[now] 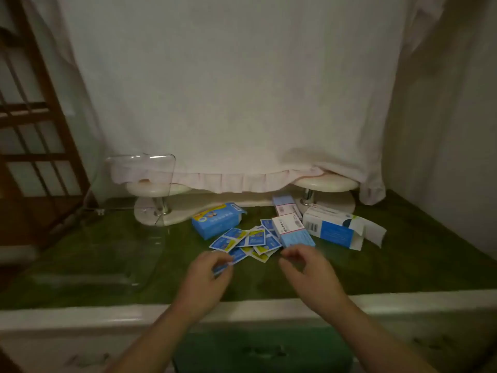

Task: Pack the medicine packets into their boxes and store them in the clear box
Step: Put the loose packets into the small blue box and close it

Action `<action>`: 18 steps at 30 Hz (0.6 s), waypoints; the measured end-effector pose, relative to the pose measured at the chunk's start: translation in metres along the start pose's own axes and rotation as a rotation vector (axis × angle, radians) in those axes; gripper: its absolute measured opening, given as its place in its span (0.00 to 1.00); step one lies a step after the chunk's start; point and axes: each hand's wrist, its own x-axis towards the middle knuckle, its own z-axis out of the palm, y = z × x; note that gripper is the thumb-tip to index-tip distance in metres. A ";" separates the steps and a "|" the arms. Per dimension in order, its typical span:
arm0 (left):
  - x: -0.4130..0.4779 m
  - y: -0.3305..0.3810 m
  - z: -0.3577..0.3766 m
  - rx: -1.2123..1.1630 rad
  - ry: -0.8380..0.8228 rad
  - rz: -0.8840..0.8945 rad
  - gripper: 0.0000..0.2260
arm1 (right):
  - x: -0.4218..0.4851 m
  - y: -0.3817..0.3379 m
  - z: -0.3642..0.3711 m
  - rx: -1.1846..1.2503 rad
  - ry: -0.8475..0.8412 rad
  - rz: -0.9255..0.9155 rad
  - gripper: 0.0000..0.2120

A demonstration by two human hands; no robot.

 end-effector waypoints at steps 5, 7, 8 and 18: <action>0.045 -0.026 0.016 0.418 0.054 0.096 0.23 | 0.063 0.043 0.010 -0.359 0.236 0.063 0.26; 0.059 -0.024 0.028 0.531 -0.031 0.102 0.31 | 0.084 0.051 0.011 -0.347 0.216 0.098 0.32; 0.066 -0.024 0.034 0.598 -0.082 0.082 0.34 | 0.093 0.054 0.011 -0.336 0.197 0.106 0.35; 0.082 -0.012 0.057 0.695 -0.324 0.094 0.28 | 0.093 0.077 -0.015 -0.214 0.116 0.080 0.33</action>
